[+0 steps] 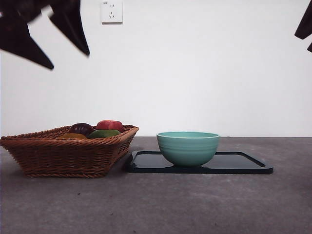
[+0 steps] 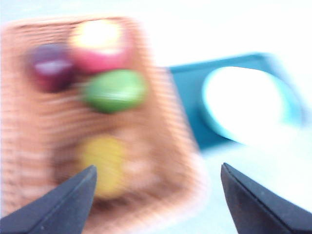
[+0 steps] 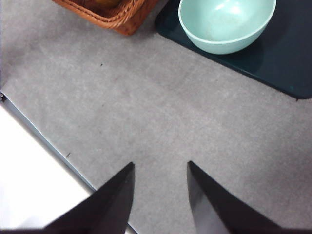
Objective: Pick up the wifruite, put it on the bowl, pick up the plate, put it on desk
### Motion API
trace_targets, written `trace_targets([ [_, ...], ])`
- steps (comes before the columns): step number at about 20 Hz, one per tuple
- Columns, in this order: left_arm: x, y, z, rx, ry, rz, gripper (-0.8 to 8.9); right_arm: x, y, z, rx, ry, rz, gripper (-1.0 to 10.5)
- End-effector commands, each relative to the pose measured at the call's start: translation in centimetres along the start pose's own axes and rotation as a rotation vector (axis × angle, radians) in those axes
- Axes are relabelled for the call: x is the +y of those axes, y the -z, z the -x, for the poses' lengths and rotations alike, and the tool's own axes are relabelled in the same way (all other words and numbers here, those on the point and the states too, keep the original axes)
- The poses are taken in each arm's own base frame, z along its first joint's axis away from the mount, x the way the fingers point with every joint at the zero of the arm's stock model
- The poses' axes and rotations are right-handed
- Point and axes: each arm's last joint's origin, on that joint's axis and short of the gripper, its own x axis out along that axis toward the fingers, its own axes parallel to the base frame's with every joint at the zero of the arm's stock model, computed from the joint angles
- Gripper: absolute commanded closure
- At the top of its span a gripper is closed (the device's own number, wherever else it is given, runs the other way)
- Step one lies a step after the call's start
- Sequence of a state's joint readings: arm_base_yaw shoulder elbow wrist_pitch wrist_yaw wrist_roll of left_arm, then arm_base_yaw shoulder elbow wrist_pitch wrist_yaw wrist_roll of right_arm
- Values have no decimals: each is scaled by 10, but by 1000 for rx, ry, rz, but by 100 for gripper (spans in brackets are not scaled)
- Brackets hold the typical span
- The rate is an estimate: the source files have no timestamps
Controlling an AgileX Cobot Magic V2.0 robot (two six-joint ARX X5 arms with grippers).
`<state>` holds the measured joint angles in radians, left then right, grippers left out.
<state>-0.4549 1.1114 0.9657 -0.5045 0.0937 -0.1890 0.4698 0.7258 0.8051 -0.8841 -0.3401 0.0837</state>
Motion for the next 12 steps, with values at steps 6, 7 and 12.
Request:
trace_targets([
  [6, -12, 16, 53, 60, 294, -138, 407, 1, -3, 1, -13, -4, -4, 774],
  [7, -12, 18, 57, 74, 320, -155, 407, 1, -3, 1, -13, -4, -5, 774],
  [12, -13, 26, 62, 131, 386, -187, 408, 1, -3, 1, -13, -4, -12, 774],
])
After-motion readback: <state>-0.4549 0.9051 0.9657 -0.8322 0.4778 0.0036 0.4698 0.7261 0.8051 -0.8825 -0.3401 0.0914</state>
